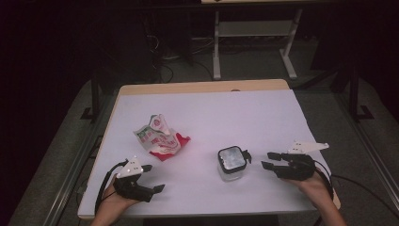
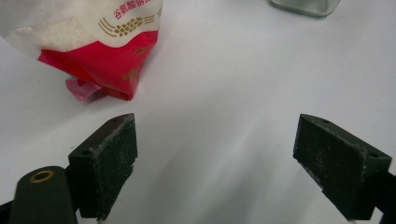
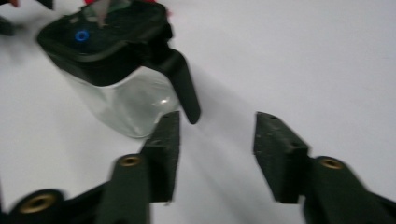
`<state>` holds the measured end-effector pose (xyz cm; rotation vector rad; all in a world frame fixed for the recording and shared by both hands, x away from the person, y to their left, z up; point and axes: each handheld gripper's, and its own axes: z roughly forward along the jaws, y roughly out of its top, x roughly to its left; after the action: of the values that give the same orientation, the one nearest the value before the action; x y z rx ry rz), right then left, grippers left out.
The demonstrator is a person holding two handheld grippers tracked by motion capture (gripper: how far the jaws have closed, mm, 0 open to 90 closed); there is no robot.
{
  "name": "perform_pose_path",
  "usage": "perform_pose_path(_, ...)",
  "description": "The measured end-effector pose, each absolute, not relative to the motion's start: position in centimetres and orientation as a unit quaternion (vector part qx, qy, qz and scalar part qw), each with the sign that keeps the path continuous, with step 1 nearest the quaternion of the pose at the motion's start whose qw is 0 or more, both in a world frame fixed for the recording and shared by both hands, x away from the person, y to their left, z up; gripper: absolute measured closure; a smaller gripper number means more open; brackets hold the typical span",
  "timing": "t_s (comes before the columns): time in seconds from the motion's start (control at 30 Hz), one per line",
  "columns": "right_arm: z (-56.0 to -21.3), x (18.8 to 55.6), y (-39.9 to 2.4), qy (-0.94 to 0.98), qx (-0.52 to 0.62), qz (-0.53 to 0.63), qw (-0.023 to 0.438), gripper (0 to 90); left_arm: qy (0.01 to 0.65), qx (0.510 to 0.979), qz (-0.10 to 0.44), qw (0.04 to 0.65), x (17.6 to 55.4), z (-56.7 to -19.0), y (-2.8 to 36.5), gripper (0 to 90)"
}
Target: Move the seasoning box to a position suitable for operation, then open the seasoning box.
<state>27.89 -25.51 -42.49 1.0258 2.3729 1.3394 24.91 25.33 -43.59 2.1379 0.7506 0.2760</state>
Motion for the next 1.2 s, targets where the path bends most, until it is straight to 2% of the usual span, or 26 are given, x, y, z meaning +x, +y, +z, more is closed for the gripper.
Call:
perform_pose_path(0.17,-43.0,28.2,-25.7,0.799,0.37,0.455,0.13,35.5,0.292,0.854,0.105,0.417,24.9,-43.3,24.8,13.2)
perform_pose_path(0.37,-43.3,28.6,-26.0,0.791,0.39,0.449,0.144,28.4,0.275,0.858,0.101,0.422,25.0,-43.0,23.9,13.2)
perform_pose_path(1.2,-44.1,28.4,-26.2,0.79,0.393,0.446,0.15,22.6,0.221,0.877,0.054,0.424,26.4,-42.1,17.9,12.8)
